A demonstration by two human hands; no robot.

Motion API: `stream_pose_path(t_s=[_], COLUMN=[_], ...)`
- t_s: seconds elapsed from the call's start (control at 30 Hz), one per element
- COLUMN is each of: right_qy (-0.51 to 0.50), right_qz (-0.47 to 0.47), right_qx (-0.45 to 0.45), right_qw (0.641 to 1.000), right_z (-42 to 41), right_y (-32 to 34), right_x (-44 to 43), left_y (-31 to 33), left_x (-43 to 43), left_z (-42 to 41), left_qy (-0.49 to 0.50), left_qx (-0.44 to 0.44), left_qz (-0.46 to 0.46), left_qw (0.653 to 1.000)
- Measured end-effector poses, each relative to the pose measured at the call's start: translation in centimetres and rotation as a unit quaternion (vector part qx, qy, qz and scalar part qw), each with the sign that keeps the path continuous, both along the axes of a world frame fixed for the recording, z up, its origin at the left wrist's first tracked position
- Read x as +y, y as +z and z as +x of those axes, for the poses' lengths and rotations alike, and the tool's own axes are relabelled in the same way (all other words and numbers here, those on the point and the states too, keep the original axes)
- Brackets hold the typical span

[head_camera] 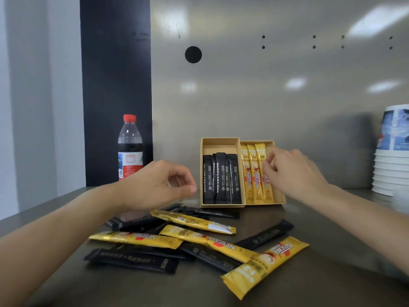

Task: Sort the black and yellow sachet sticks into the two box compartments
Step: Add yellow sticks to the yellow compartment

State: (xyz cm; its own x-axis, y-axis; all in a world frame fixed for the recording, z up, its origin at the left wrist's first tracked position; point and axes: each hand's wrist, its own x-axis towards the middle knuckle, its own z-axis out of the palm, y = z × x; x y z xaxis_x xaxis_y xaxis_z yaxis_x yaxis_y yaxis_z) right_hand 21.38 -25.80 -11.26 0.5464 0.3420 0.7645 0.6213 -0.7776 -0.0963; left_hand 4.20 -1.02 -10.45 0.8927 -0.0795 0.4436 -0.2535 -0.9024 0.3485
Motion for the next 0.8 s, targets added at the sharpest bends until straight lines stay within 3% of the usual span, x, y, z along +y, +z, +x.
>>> stream_pose_path(t_s=[0.13, 0.23, 0.5, 0.8], right_qy=[0.101, 0.168, 0.25, 0.245], right_qz=[0.021, -0.034, -0.13, -0.115], right_qx=[-0.02, -0.021, 0.014, 0.043], right_qw=[0.994, 0.985, 0.959, 0.962], right_z=[-2.9, -5.3, -7.5, -7.1], right_y=[0.8, 0.2, -1.2, -1.6], right_x=[1.2, 2.6, 3.8, 4.0], left_y=[0.5, 0.5, 0.5, 0.3], left_x=[0.4, 0.7, 1.0, 1.1], left_z=[-0.5, -0.6, -0.4, -0.5], left_qy=[-0.015, -0.007, -0.016, -0.032], left_qx=[0.129, 0.207, 0.218, 0.223], left_qz=[0.003, 0.021, 0.036, 0.038], left_qw=[0.992, 0.978, 0.975, 0.973])
